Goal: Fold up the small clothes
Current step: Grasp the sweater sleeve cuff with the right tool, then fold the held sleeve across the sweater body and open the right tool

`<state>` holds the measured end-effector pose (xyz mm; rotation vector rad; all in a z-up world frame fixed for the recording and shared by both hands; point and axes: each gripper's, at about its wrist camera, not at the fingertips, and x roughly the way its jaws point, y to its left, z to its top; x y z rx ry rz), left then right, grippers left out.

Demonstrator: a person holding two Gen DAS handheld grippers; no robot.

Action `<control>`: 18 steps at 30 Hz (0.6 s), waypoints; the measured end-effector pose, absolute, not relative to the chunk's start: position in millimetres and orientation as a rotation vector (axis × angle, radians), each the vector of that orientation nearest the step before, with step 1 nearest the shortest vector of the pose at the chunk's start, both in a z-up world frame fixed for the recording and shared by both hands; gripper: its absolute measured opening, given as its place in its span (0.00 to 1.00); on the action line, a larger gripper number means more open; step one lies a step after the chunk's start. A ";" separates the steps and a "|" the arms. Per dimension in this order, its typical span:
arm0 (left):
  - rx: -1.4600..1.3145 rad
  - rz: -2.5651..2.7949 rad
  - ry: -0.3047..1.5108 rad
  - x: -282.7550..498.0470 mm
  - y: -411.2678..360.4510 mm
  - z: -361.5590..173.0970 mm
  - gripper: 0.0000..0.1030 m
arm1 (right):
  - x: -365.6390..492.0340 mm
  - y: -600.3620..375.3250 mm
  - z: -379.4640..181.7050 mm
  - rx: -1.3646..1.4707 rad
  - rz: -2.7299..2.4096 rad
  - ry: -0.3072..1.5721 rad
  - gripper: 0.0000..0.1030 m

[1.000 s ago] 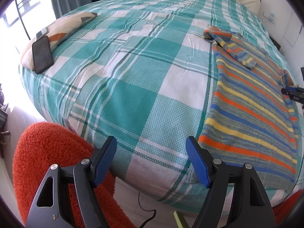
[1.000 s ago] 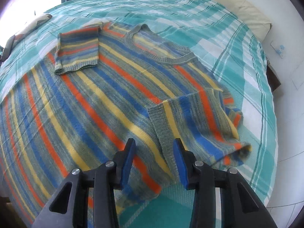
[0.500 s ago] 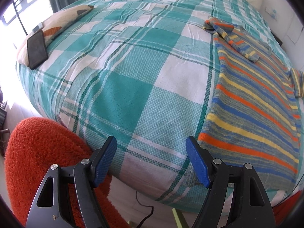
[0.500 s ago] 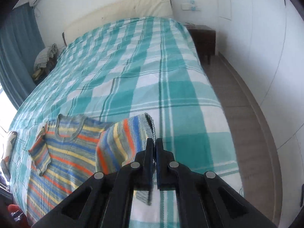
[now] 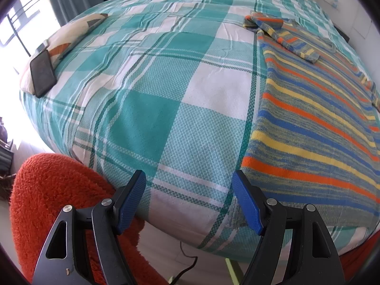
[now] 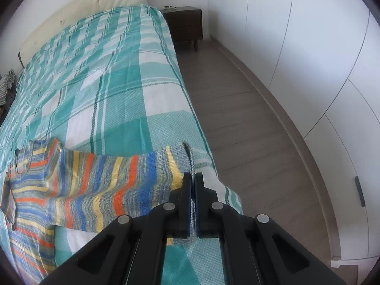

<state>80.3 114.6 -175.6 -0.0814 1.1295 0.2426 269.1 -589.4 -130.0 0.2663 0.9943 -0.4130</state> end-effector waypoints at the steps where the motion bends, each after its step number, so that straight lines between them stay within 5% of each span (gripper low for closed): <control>1: -0.083 0.243 1.128 79.7 114.9 -175.2 0.75 | 268.4 -589.6 -135.0 0.280 -0.400 0.997 0.03; 3: -0.088 0.243 1.126 78.7 116.3 -174.5 0.75 | 264.1 -587.7 -139.7 0.288 -0.412 1.011 0.12; 5: -0.097 0.245 1.125 78.1 117.9 -174.7 0.75 | 250.2 -581.3 -130.6 0.277 -0.447 0.971 0.32; 9: -0.105 0.246 1.130 80.4 118.6 -176.6 0.75 | 218.3 -533.1 -108.9 0.340 -0.202 0.881 0.34; 18: -0.095 0.240 1.129 78.2 116.8 -174.9 0.75 | 257.0 -406.9 -198.6 0.618 0.317 1.109 0.29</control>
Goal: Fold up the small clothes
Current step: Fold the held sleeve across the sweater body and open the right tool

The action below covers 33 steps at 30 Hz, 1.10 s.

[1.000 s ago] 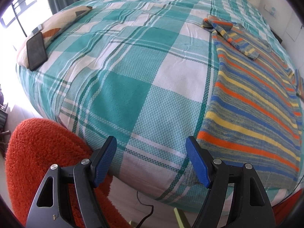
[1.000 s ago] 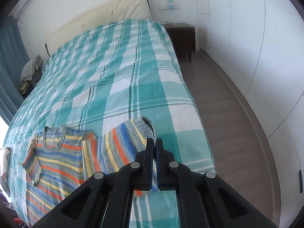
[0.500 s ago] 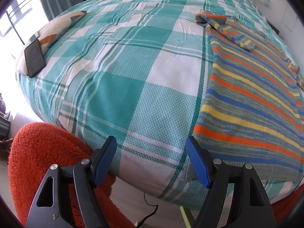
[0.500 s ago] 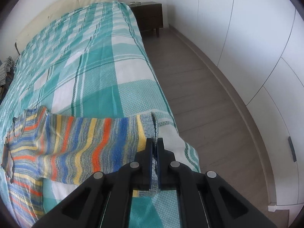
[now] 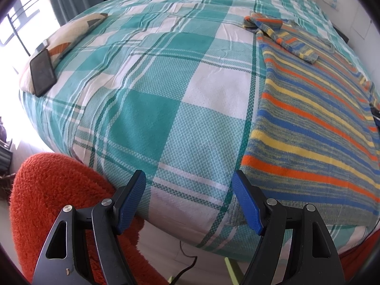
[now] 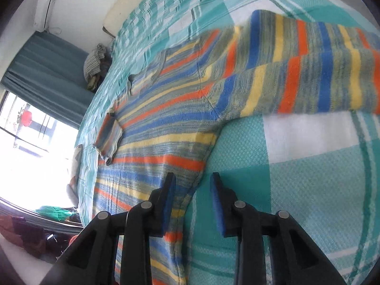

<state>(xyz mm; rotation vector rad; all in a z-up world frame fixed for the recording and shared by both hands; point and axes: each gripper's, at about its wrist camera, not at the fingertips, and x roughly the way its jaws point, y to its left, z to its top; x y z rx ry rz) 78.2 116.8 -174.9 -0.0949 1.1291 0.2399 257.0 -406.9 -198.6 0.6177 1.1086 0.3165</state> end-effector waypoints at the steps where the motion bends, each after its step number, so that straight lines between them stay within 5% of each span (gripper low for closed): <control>1: -0.107 0.242 1.131 77.9 119.3 -175.1 0.75 | 257.8 -404.8 -205.2 0.640 0.307 1.104 0.27; 3: -0.137 0.248 1.141 78.7 124.3 -177.8 0.75 | 259.4 -405.5 -213.8 0.701 0.330 1.087 0.24; 4: -0.149 0.249 1.148 79.5 126.0 -179.4 0.75 | 260.3 -405.8 -215.4 0.708 0.331 1.088 0.07; 5: -0.161 0.248 1.155 80.5 127.4 -180.7 0.75 | 260.4 -405.4 -214.9 0.690 0.313 1.098 0.04; 12: -0.156 0.236 1.156 81.7 124.3 -181.1 0.75 | 258.1 -381.6 -169.7 0.200 0.116 1.090 0.03; 15: -0.143 0.228 1.146 79.6 121.5 -178.0 0.75 | 263.3 -368.4 -187.2 0.123 0.112 1.140 0.04; 22: -0.194 0.242 1.133 75.2 133.2 -174.9 0.75 | 236.8 -436.7 -169.4 0.402 0.149 1.066 0.28; 33: -0.143 0.238 1.142 78.8 120.4 -178.2 0.75 | 185.9 -618.0 -172.0 0.942 -0.151 0.888 0.33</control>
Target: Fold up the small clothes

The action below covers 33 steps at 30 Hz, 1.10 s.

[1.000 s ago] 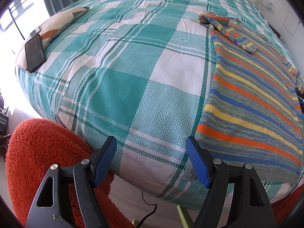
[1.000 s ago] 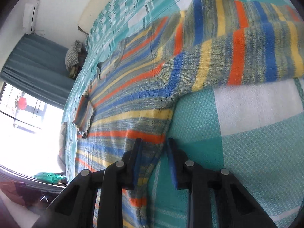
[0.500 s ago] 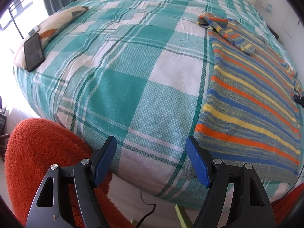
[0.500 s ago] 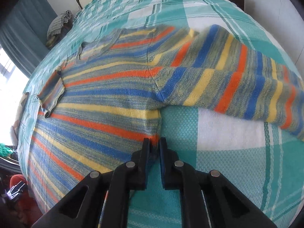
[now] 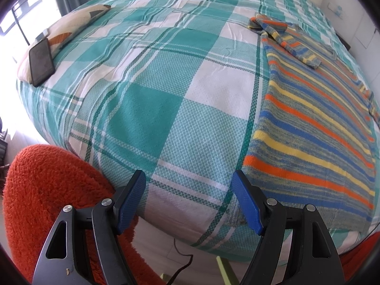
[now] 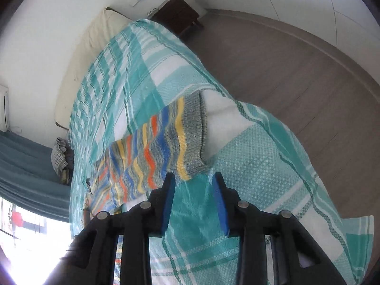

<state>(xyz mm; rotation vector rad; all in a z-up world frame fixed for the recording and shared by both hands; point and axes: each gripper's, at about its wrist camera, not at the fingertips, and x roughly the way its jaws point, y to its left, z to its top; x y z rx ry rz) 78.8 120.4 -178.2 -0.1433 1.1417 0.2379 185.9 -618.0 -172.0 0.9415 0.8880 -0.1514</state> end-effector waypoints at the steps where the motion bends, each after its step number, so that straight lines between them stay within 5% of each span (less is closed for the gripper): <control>1: -0.132 0.238 1.141 78.8 118.6 -178.3 0.75 | 190.4 -618.8 -176.9 0.960 -0.133 0.896 0.33; 6: -0.115 0.240 1.150 79.4 117.7 -179.5 0.75 | 206.2 -618.3 -194.8 1.003 -0.129 0.836 0.30; 8: -0.127 0.242 1.142 78.2 120.2 -177.9 0.75 | 204.6 -614.9 -188.4 0.937 -0.183 0.833 0.05; 16: -0.112 0.240 1.166 81.2 119.2 -178.5 0.75 | 196.2 -597.6 -184.2 0.729 -0.412 0.933 0.05; 18: -0.091 0.243 1.145 77.9 119.2 -160.9 0.75 | 198.7 -594.3 -180.0 0.697 -0.407 0.934 0.14; 20: -0.075 0.221 1.069 74.3 117.9 -126.5 0.75 | 192.1 -590.8 -174.1 0.678 -0.382 0.937 0.46; 22: -0.071 0.161 0.970 79.5 112.2 -83.9 0.76 | 172.3 -585.3 -159.8 0.637 -0.395 0.904 0.57; 25: -0.067 0.036 0.800 109.8 91.6 -25.6 0.94 | 136.7 -564.6 -130.4 0.499 -0.411 0.842 0.57; 27: -0.054 -0.107 0.754 145.9 66.1 -11.9 0.97 | 114.4 -541.7 -114.4 0.432 -0.363 0.802 0.57; 31: 0.119 -0.337 0.821 235.6 -8.2 -52.1 0.95 | 76.7 -486.3 -102.3 0.395 -0.233 0.745 0.62; 33: 0.223 -0.389 0.887 272.2 -39.5 -87.0 0.84 | 64.0 -460.7 -106.5 0.417 -0.180 0.735 0.62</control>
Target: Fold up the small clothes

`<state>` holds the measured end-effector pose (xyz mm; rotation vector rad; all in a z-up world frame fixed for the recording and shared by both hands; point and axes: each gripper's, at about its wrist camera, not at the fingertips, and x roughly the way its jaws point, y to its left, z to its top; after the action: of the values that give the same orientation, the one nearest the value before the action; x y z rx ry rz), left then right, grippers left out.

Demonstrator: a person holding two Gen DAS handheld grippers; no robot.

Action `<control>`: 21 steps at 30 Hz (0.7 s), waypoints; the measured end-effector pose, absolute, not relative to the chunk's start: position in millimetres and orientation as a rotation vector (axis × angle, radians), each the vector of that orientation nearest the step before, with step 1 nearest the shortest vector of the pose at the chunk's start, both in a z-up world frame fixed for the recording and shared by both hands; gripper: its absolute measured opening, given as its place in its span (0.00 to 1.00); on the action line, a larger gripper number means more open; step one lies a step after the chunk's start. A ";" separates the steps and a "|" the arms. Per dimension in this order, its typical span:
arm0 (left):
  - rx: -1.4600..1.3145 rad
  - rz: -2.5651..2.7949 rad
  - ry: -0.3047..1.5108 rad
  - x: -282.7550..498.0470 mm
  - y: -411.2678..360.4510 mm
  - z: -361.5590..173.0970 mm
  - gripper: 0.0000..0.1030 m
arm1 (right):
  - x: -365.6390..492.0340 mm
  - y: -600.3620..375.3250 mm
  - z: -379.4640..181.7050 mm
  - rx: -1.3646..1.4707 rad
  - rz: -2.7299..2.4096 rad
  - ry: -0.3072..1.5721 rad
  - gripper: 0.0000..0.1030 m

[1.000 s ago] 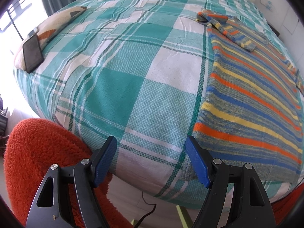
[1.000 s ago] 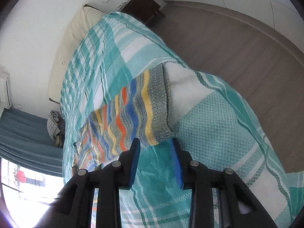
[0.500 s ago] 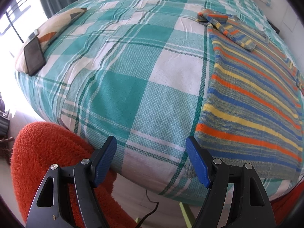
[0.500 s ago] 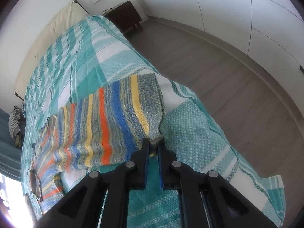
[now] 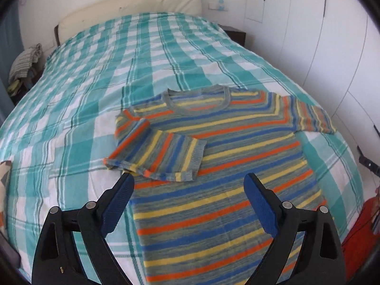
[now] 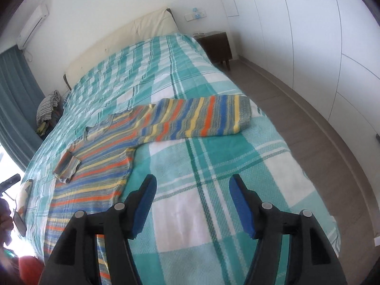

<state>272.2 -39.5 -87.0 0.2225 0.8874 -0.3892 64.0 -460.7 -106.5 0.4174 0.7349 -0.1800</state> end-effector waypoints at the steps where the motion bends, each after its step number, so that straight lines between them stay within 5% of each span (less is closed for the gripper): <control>1: 0.281 -0.400 0.926 287.1 -51.7 -104.8 0.74 | 58.7 -449.2 -110.2 0.427 -0.163 0.734 0.62; 8: 0.426 -0.404 1.079 328.6 -74.9 -179.4 0.62 | 58.8 -402.4 -135.2 0.358 -0.080 0.798 0.62; 9: 0.380 -0.393 1.094 333.6 -67.4 -182.3 0.42 | 60.8 -401.3 -136.2 0.351 -0.073 0.799 0.62; 10: 0.345 -0.355 1.094 337.8 -60.2 -180.7 0.04 | 61.6 -400.6 -137.5 0.348 -0.069 0.799 0.62; 17: -0.212 -0.061 0.925 339.7 76.3 -100.7 0.05 | 66.4 -400.2 -142.4 0.355 -0.064 0.794 0.62; 21: -0.451 0.256 0.905 337.6 191.9 -99.9 0.05 | 68.7 -400.0 -145.0 0.362 -0.049 0.800 0.62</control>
<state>337.6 191.9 -99.9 -0.4510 0.9047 0.2565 68.7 -400.0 -145.0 0.3617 0.7997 -0.0486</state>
